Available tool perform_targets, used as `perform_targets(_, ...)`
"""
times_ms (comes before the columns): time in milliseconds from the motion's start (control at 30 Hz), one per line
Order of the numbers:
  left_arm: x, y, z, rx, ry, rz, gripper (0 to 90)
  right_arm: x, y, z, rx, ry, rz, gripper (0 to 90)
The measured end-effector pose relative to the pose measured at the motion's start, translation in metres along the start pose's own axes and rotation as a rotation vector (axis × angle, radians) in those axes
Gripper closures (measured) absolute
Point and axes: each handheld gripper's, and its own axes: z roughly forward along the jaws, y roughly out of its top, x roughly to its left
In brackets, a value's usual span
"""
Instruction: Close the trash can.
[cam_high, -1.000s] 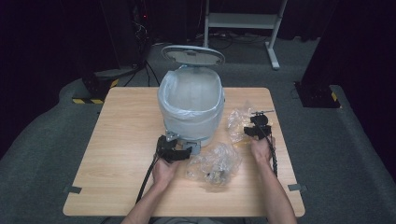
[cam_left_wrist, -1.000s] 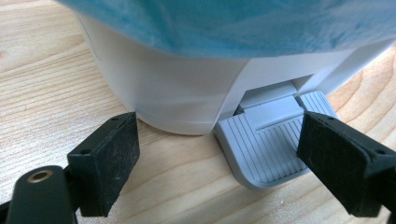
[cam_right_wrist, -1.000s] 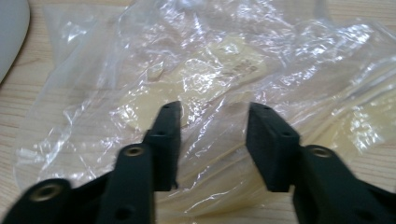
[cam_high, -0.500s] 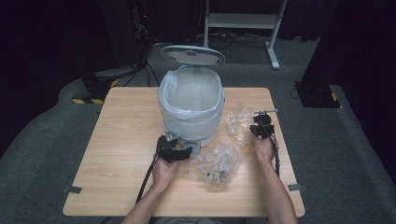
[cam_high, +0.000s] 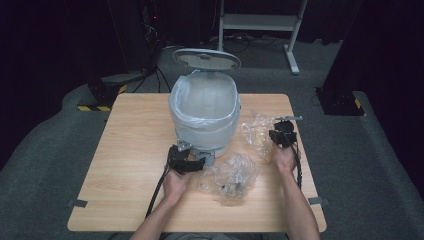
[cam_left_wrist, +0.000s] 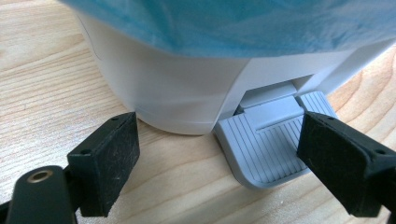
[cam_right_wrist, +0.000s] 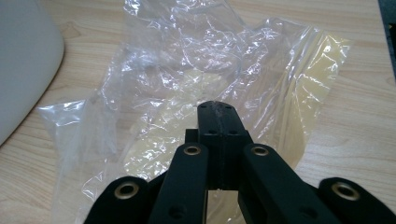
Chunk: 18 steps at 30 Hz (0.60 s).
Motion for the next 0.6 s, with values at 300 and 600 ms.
perform_targets(300, 0.000, 0.000, 0.000, 0.000, 0.000, 0.000, 13.1, 0.001, 0.002, -0.015, -0.053, 0.011, -0.032, 90.0)
perform_targets(600, 0.000, 0.000, 0.000, 0.001, -0.002, -0.002, 13.1, 0.000, 0.004, -0.031, -0.097, 0.035, -0.038, 90.0)
